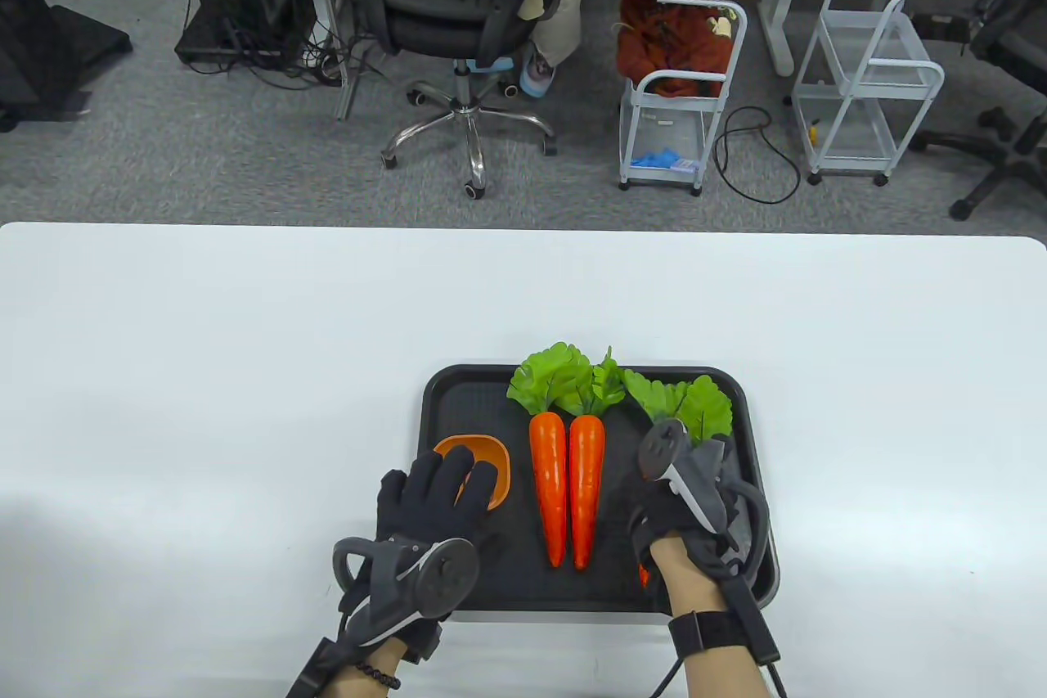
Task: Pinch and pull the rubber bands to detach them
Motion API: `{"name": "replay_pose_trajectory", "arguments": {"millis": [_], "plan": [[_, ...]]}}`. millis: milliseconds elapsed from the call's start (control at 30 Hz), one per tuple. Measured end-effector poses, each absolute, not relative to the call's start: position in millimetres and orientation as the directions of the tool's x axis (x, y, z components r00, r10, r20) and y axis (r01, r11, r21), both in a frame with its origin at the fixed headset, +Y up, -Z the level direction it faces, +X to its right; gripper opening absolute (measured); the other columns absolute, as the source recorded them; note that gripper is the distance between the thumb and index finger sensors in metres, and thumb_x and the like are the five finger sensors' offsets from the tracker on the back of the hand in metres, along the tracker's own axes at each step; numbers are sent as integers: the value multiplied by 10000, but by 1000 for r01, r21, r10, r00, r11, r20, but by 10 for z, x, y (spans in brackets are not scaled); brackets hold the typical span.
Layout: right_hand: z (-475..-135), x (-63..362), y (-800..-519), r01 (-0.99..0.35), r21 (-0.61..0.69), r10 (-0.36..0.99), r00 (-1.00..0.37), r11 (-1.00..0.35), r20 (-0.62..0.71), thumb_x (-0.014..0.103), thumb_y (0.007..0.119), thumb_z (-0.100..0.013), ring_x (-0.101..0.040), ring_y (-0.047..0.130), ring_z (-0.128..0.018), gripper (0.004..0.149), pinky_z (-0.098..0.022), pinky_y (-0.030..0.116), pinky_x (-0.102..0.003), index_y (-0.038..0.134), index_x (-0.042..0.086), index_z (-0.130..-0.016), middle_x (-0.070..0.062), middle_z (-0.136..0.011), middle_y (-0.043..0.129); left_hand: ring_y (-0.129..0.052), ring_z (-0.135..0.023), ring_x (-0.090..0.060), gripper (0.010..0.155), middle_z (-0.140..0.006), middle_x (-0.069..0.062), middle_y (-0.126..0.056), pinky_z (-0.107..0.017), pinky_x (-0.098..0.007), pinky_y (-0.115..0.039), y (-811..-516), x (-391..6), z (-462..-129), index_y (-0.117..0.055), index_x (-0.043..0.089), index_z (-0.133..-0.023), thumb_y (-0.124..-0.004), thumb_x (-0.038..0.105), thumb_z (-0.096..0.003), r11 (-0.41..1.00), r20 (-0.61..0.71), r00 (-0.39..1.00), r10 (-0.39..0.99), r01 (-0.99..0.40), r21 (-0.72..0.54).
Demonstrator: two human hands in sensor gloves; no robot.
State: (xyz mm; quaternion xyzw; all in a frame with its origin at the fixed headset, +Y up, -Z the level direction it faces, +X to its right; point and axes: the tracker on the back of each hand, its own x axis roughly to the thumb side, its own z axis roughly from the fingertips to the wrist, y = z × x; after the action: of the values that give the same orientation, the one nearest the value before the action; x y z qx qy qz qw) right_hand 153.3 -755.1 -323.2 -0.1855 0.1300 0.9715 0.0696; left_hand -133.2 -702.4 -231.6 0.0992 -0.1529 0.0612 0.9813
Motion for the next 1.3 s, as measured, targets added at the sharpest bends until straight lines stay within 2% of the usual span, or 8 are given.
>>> {"name": "replay_pose_trajectory", "arguments": {"millis": [233, 433, 733, 1000, 1233, 1300], "plan": [[-3228, 1621, -7520, -256, 179, 167, -900, -950, -401, 613, 839, -452, -622, 770, -737, 928, -462, 816, -550, 315, 196, -1095, -325, -1075, 250, -745, -1087, -421, 734, -1246, -59, -646, -729, -717, -607, -7049, -1296, -2319, -594, 359, -1096, -710, 671, -442, 975, 316, 946, 78, -138, 175], [-3143, 1824, -7440, -488, 63, 430, -816, -870, -386, 609, 832, -456, -629, 771, -725, 917, -453, 814, -559, 324, 190, -1094, -327, -1072, 259, -753, -1083, -416, 732, -1244, -58, -650, -729, -712, -612, -7051, -1294, -2322, -596, 356, -1095, -708, 670, -444, 975, 316, 944, 91, -150, 167], [-3007, 1877, -7341, -762, 13, 738, -631, -648, -240, 613, 814, -468, -629, 789, -701, 899, -439, 821, -551, 336, 183, -1097, -332, -1069, 273, -788, -1063, -388, 696, -1220, -52, -691, -727, -699, -630, -7078, -1298, -2337, -620, 350, -1080, -731, 630, -452, 970, 308, 941, 143, -195, 146], [-2897, 1544, -7420, -928, 131, 925, -363, -348, -111, 608, 804, -481, -631, 781, -709, 890, -448, 814, -558, 334, 178, -1101, -337, -1070, 269, -847, -1015, -325, 664, -1160, -38, -769, -724, -672, -657, -7088, -1326, -2359, -652, 332, -1057, -758, 591, -455, 951, 299, 927, 226, -276, 138], [-2808, 1159, -7630, -959, 273, 990, -99, -69, -98, 597, 793, -494, -641, 761, -721, 885, -460, 802, -572, 318, 165, -1104, -344, -1068, 257, -882, -961, -287, 588, -1097, -1, -826, -715, -634, -695, -7086, -1337, -2360, -701, 348, -1011, -767, 556, -465, 922, 314, 893, 323, -372, 110], [-2784, 1078, -7655, -948, 317, 994, -57, -25, -91, 600, 785, -500, -641, 755, -729, 887, -468, 799, -574, 304, 165, -1105, -345, -1067, 246, -888, -947, -294, 566, -1080, 8, -841, -715, -627, -700, -7088, -1337, -2362, -717, 353, -997, -767, 548, -468, 910, 324, 877, 354, -403, 95]]}}
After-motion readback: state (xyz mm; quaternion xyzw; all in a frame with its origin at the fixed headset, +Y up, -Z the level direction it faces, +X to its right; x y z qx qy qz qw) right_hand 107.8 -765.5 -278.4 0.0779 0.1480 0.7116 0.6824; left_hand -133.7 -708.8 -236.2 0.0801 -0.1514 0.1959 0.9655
